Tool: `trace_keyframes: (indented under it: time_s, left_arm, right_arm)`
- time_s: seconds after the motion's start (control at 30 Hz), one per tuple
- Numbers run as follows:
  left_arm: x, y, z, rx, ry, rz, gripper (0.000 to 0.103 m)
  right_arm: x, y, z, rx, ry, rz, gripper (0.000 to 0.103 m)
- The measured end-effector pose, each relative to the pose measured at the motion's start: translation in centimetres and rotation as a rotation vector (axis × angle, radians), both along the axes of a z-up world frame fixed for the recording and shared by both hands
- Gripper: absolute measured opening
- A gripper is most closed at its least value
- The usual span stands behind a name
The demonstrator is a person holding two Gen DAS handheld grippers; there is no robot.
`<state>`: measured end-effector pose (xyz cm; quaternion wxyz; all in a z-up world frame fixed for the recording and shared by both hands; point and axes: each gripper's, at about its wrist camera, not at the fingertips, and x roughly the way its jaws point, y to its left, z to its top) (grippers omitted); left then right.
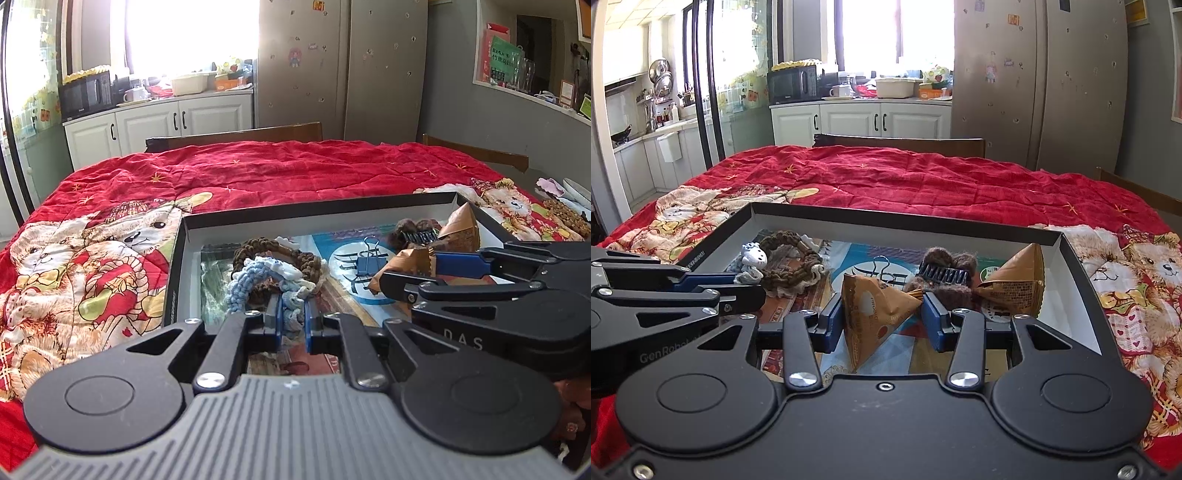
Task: Organize objects
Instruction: 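Lower into the box and open the left tool releasing the blue ring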
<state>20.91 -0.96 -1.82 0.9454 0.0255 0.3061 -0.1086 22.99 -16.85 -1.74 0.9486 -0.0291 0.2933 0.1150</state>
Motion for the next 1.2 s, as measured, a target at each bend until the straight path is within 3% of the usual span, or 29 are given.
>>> trace_keyframes:
  time_s: [1.2]
  left_arm:
    - [0.30, -0.20, -0.70, 0.015, 0.021, 0.002, 0.020]
  right_arm:
    - [0.31, 0.47, -0.05, -0.039, 0.011, -0.006, 0.044]
